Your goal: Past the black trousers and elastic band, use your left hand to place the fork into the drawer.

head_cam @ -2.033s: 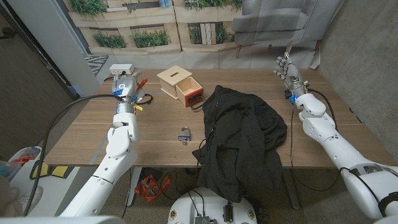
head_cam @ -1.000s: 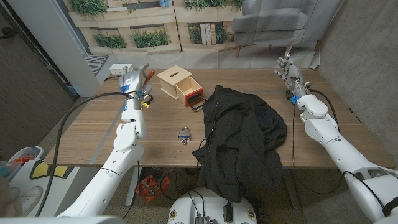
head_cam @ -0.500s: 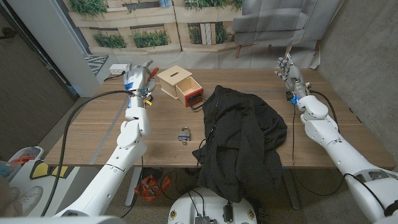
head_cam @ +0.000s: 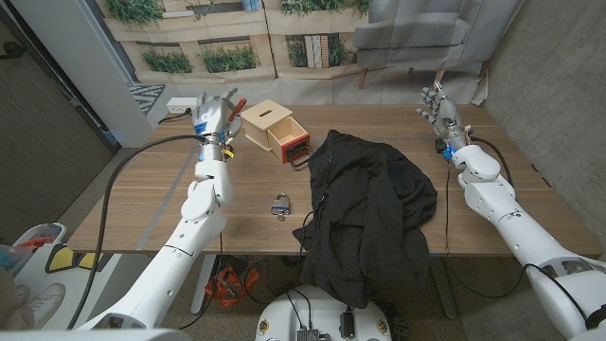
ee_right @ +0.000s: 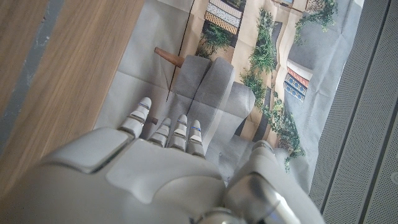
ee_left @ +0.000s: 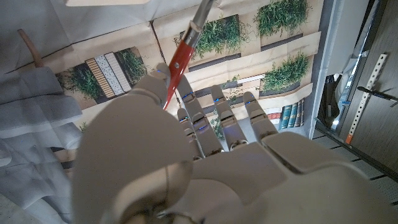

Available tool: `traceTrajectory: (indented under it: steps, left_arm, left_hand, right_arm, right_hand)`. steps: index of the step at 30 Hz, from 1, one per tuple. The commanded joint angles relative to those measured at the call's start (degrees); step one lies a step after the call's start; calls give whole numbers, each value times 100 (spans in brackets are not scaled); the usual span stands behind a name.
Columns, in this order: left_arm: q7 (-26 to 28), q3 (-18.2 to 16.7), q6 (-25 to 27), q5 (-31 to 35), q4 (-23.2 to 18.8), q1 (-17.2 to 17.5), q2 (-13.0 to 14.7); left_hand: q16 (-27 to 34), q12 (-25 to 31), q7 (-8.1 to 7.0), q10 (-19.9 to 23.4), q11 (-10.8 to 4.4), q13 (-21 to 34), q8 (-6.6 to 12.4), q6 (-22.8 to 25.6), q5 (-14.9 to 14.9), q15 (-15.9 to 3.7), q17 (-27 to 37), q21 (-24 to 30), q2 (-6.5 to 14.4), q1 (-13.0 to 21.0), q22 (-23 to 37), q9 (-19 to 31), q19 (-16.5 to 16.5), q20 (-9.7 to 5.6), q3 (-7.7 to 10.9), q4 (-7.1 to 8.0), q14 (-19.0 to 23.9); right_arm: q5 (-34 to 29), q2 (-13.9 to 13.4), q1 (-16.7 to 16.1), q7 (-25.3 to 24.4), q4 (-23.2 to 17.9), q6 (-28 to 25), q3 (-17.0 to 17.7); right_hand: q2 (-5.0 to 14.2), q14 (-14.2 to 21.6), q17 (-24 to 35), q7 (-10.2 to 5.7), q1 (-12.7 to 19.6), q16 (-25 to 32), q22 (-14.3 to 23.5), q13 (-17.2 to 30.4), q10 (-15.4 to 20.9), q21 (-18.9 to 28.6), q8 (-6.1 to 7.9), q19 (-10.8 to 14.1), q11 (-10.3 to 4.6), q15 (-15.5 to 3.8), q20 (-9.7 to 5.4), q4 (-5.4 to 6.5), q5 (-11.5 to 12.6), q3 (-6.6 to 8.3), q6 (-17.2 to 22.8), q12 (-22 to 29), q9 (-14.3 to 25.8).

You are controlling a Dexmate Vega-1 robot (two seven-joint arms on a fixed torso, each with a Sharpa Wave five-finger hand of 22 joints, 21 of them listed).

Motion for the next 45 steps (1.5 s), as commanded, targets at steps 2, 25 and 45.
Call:
traceTrajectory:
  steps: [2, 25, 45]
  left_arm:
    - [71, 94, -205, -97, 208, -188, -33]
    - [243, 275, -444, -271, 676, -544, -141]
    - [301, 352, -558, -396, 854, -665, -220]
  left_hand:
    - [5, 33, 11, 31, -41, 17, 13, 53, 17, -905, 10, 19, 10, 59, 24, 31, 72, 1, -16, -2, 42]
    - [4, 66, 22, 38, -41, 13, 25, 93, 20, -912, 24, 23, -1, 78, 24, 31, 91, -8, -15, -9, 84]
    - [-7, 82, 39, 30, -41, -3, 23, 107, 22, -908, 40, 27, -2, 79, 26, 31, 105, -6, -22, -2, 84]
  right_arm:
    - [21, -39, -10, 35, -43, -46, 42]
    - [94, -87, 26, 265, -25, -148, 55]
    - [63, -141, -73, 273, -187, -270, 45]
  right_hand:
    - [12, -8, 5, 33, 28, 11, 11, 6, -7, 22, -1, -31, 7, -290, 5, -31, -18, 28, 23, 21, 22]
    - [48, -49, -2, 35, 107, -5, 10, 5, -9, 21, 1, -47, -15, -274, 7, -80, -15, 70, 24, 20, 21]
    - [108, -62, -15, 48, 248, -9, 10, 4, 18, 24, 2, -58, -22, -259, 14, -159, -22, 144, 19, 28, 19]
